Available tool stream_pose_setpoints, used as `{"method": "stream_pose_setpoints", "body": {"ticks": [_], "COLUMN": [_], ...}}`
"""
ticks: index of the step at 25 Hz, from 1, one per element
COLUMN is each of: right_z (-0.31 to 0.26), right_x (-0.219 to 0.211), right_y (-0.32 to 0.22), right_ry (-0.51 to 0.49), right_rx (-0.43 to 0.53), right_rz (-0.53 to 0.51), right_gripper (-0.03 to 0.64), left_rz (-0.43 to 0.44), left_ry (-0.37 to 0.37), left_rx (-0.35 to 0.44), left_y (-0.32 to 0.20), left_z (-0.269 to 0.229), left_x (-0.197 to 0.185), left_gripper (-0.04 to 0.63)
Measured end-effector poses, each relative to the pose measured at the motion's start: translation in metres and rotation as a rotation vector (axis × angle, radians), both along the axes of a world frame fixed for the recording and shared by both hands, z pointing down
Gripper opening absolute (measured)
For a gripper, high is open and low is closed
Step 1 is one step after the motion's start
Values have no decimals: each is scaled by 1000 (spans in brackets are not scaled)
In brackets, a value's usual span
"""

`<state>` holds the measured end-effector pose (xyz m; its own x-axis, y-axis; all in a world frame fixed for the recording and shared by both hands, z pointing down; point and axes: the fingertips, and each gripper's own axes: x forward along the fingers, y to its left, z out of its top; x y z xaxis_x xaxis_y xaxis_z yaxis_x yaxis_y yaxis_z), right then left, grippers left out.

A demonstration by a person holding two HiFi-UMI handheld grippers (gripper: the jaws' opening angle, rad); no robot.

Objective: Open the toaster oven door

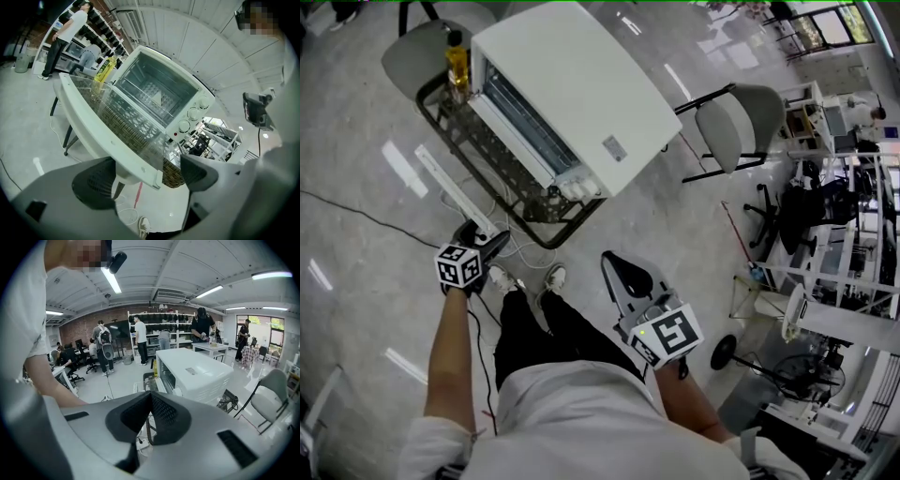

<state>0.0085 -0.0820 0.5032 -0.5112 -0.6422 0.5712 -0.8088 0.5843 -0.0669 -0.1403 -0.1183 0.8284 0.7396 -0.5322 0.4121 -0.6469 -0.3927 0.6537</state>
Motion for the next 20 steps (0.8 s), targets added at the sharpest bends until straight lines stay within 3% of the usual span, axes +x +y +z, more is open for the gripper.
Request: {"method": "stream_pose_setpoints", "body": {"ticks": [10, 20], "right_z": [6, -2], "right_x": [-8, -10], "right_y": [-2, -8], "right_ry": [-26, -81], "right_rx": [10, 62], "right_rz": [-32, -82], "right_gripper": [21, 21], "left_rz": [4, -35], "left_ry": [-73, -141], "left_rx": [-21, 39], "left_y": [21, 20], "left_z": [12, -13], "left_x": [-14, -25], "left_gripper": [420, 420]}}
